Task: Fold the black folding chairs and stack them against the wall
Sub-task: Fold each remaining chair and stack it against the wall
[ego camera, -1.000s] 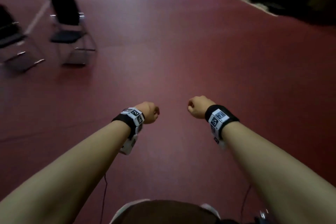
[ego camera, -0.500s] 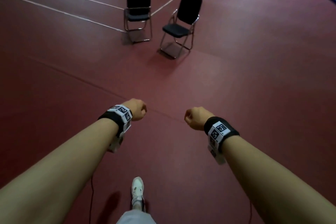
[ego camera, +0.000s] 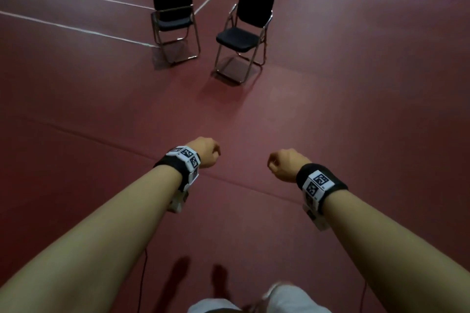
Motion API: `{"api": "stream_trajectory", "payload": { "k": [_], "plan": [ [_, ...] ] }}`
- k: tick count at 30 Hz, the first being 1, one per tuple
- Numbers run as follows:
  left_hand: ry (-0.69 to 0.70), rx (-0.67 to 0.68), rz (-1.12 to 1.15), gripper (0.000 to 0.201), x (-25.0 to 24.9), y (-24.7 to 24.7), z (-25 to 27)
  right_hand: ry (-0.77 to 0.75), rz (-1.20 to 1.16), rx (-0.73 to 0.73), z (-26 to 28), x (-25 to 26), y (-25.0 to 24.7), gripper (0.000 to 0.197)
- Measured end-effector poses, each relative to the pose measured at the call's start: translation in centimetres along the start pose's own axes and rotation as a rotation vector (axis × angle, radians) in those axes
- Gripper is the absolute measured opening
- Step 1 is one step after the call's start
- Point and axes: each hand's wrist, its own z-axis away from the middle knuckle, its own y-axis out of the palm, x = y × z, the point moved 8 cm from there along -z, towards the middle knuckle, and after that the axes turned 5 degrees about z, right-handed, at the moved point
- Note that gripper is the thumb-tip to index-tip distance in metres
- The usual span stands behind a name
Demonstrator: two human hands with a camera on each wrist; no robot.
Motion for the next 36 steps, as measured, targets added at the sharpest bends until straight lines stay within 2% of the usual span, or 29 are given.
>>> {"api": "stream_trajectory", "payload": {
  "k": [1, 2, 4, 5, 7, 8, 10, 11, 13, 14, 16, 17, 19, 20, 22, 23, 25, 26, 28, 29, 31, 32, 34, 35, 36],
  "plan": [
    [0.003, 0.009, -0.004, 0.033, 0.1, -0.8, -2.3, -0.001, -0.006, -0.005, -2.1, -0.8, -0.8, 0.029],
    [-0.007, 0.022, 0.003, 0.034, 0.5, -0.7, -2.2, -0.001, -0.019, 0.002, -2.2, -0.7, -0.9, 0.029],
    [0.006, 0.034, -0.019, 0.034, -0.7, -2.9, -8.9, 0.014, -0.024, -0.001, -7.8, -4.4, -3.4, 0.030],
    [-0.008, 0.049, -0.007, 0.034, -0.6, -3.0, -8.8, 0.017, -0.033, 0.011, -8.1, -4.7, -3.5, 0.030],
    [-0.006, 0.022, -0.029, 0.033, -1.9, -6.1, -15.7, 0.022, -0.006, -0.014, -14.0, -8.7, -7.0, 0.031],
    [-0.020, 0.021, -0.021, 0.033, -1.7, -6.5, -15.7, 0.019, -0.015, -0.016, -14.6, -8.9, -7.3, 0.031],
    [-0.048, -0.001, -0.045, 0.033, -2.8, -10.3, -21.7, -0.002, 0.013, -0.030, -20.0, -11.9, -11.8, 0.031],
    [-0.059, 0.000, -0.030, 0.034, -2.5, -10.7, -21.7, -0.005, -0.007, -0.017, -20.3, -11.6, -11.9, 0.031],
    [-0.073, -0.062, -0.025, 0.034, -3.5, -14.9, -27.5, -0.044, 0.030, -0.062, -26.2, -14.1, -16.9, 0.031],
    [-0.060, -0.058, -0.016, 0.034, -3.9, -15.4, -27.9, -0.043, 0.013, -0.062, -26.6, -14.3, -17.7, 0.031],
    [-0.078, -0.056, -0.018, 0.033, -3.8, -17.6, -32.1, -0.093, 0.030, -0.078, -31.8, -15.3, -21.0, 0.031],
    [-0.085, -0.038, -0.011, 0.032, -3.9, -17.4, -32.4, -0.098, 0.023, -0.059, -31.8, -15.2, -21.2, 0.032],
    [-0.113, -0.043, -0.012, 0.031, -2.7, -19.6, -36.9, -0.125, 0.050, -0.060, -36.8, -15.5, -23.7, 0.032],
    [-0.120, -0.038, -0.002, 0.030, -2.4, -19.8, -36.9, -0.132, 0.039, -0.053, -36.9, -15.3, -23.8, 0.032],
    [-0.130, -0.041, 0.004, 0.030, -0.9, -21.5, -42.1, -0.142, 0.066, -0.063, -42.2, -16.1, -25.8, 0.032],
    [-0.138, -0.024, 0.010, 0.029, -0.6, -21.2, -42.2, -0.137, 0.062, -0.046, -42.2, -16.1, -25.5, 0.032],
    [-0.137, -0.018, 0.001, 0.029, 1.3, -23.0, -48.2, -0.119, 0.087, -0.043, -48.2, -17.2, -27.2, 0.031],
    [-0.151, 0.001, 0.006, 0.029, 1.6, -22.8, -48.1, -0.112, 0.074, -0.024, -48.2, -17.3, -27.1, 0.031],
    [-0.142, 0.000, 0.001, 0.030, 4.0, -25.3, -55.2, -0.084, 0.081, -0.026, -54.8, -18.4, -29.4, 0.030],
    [-0.145, 0.013, 0.005, 0.030, 4.3, -25.5, -55.4, -0.083, 0.079, -0.019, -54.8, -18.5, -29.7, 0.030],
    [-0.096, 0.015, -0.012, 0.031, 6.3, -28.8, -62.7, -0.035, 0.071, -0.039, -61.2, -19.3, -32.5, 0.031],
    [-0.098, 0.022, 0.001, 0.032, 6.2, -28.9, -62.7, -0.032, 0.055, -0.027, -61.0, -19.3, -32.7, 0.031],
    [-0.068, 0.023, -0.027, 0.031, 7.5, -33.0, -68.7, 0.002, 0.044, -0.031, -66.6, -19.6, -35.7, 0.031],
    [-0.058, 0.020, -0.021, 0.031, 7.3, -33.4, -68.8, -0.005, 0.023, -0.029, -66.5, -19.5, -36.1, 0.031],
    [-0.035, 0.015, -0.033, 0.031, 7.8, -35.4, -72.4, 0.009, 0.003, -0.037, -69.7, -20.0, -37.5, 0.032]
  ]
}}
